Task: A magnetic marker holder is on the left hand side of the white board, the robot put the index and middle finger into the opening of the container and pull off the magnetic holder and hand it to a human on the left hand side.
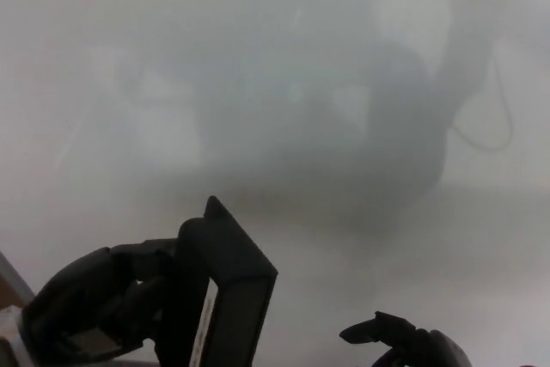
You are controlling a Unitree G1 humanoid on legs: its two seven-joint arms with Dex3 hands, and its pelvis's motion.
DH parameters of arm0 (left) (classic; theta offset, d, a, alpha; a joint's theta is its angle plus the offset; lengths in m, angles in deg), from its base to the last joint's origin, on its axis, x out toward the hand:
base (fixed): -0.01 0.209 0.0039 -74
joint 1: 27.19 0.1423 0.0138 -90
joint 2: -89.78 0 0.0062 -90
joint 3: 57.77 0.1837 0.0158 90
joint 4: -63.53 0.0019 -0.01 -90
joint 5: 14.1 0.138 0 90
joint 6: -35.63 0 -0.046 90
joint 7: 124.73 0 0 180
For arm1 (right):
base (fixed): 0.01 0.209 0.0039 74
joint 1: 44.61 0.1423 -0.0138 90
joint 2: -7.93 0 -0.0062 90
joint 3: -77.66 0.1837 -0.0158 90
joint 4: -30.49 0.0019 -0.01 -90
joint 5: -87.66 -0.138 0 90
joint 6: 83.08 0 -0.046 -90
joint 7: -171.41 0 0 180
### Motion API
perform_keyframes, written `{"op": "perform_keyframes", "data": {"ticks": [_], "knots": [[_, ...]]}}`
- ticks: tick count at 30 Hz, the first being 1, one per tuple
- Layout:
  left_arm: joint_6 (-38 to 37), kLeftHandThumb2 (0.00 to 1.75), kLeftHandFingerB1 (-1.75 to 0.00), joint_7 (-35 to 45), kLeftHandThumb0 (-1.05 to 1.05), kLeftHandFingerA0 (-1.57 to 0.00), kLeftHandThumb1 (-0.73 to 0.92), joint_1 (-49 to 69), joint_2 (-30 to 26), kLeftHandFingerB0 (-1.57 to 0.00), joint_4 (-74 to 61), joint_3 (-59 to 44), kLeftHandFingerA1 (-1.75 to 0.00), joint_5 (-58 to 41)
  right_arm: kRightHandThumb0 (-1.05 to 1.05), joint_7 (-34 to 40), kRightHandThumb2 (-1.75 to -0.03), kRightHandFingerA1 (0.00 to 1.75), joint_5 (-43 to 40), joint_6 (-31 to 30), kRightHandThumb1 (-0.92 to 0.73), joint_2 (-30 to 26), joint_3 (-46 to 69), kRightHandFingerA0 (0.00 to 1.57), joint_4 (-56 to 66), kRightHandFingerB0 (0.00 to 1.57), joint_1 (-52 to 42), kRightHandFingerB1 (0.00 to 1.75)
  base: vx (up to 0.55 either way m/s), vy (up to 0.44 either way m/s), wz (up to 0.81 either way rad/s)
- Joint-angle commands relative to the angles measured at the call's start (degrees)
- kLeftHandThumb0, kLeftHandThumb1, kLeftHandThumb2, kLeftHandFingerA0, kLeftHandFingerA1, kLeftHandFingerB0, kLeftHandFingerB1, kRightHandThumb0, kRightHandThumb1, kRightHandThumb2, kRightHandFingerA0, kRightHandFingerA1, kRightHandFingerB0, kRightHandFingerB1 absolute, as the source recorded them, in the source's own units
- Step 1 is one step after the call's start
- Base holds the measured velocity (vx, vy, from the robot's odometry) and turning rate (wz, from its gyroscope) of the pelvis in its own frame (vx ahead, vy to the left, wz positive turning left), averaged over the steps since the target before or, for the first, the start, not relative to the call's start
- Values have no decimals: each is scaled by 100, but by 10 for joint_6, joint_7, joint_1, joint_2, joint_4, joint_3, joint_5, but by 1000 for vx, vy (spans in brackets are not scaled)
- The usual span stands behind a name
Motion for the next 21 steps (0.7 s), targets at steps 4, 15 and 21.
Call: {"op": "perform_keyframes", "data": {"ticks": [4, 15, 21], "knots": [[145, 63, -49, -241, -44, -98, 77, 83, -81, -72, 36, -412, -84, -750, -44, 50, -58, 80, 31, -49, -61, -12, -20, 96, -25, 71, -38, 59, 0, 0, 0], [131, 65, -48, -268, -48, -96, 83, 89, -40, -69, -17, -353, -76, -811, -43, 65, -58, 80, 45, -57, -60, -13, -30, 96, -31, 73, -40, 59, 0, 0, 0], [117, 80, -52, -255, -52, -67, 51, 82, -18, -57, -49, -334, -56, -802, -43, 66, -58, 85, 47, -65, -60, -13, -33, 95, -31, 74, -40, 58, 0, 0, 0]]}}
